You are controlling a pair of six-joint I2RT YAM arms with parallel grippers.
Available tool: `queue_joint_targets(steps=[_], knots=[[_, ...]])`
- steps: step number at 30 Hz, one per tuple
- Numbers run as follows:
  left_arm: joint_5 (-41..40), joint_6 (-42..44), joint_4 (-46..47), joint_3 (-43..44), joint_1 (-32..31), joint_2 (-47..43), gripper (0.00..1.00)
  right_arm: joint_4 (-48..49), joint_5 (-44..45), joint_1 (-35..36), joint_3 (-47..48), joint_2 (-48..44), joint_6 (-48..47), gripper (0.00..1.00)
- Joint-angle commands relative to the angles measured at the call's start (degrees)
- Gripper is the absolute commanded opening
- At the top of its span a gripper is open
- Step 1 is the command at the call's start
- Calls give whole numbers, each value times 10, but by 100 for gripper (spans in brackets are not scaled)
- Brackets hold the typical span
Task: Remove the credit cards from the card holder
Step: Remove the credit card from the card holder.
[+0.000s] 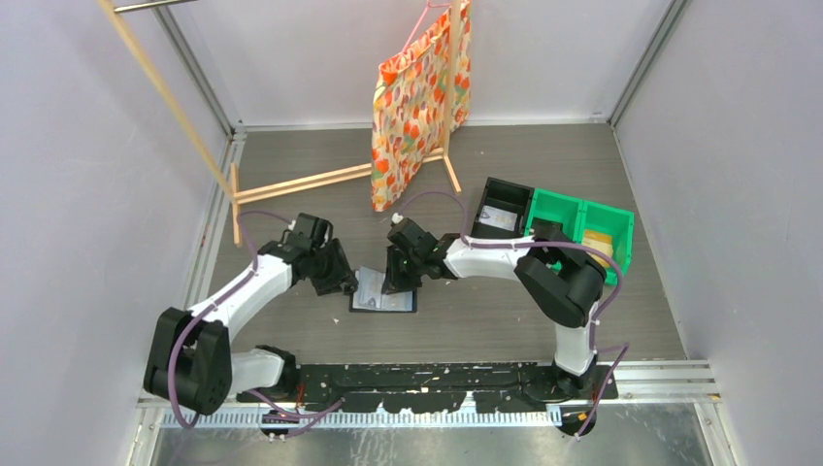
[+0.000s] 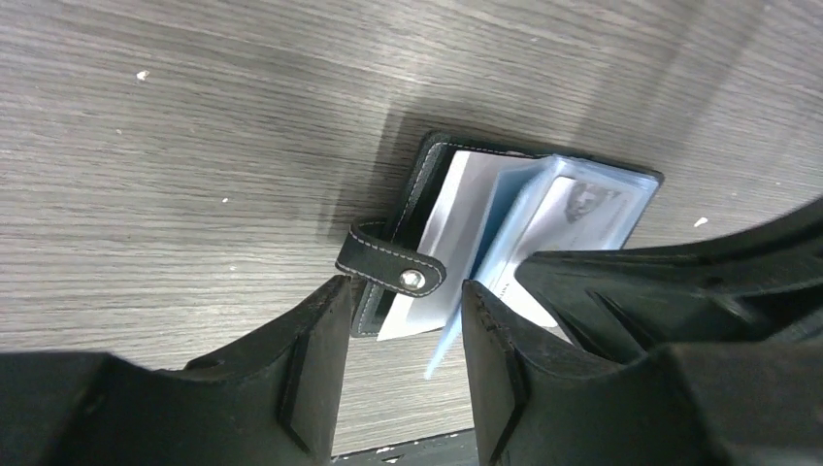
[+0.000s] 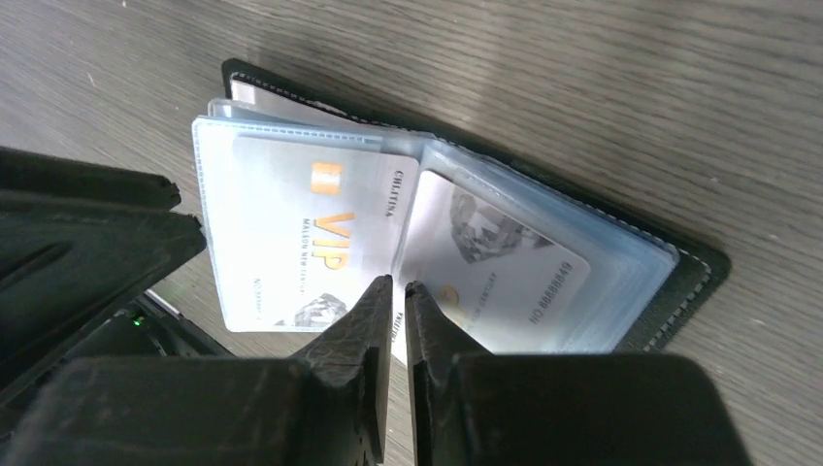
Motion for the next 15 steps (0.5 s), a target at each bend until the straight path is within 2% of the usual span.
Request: queue_joint_targets(steps=[1, 4, 8, 15], knots=[[-12, 4, -12, 17, 1, -30, 48, -21, 13, -3, 21, 19, -4, 16], [18, -3, 14, -3, 1, -38, 51, -23, 12, -3, 10, 19, -7, 16], [79, -27, 109, -50, 1, -54, 63, -24, 16, -5, -10, 6, -12, 15], [80, -21, 123, -58, 1, -3, 65, -29, 16, -10, -38, -9, -24, 16]])
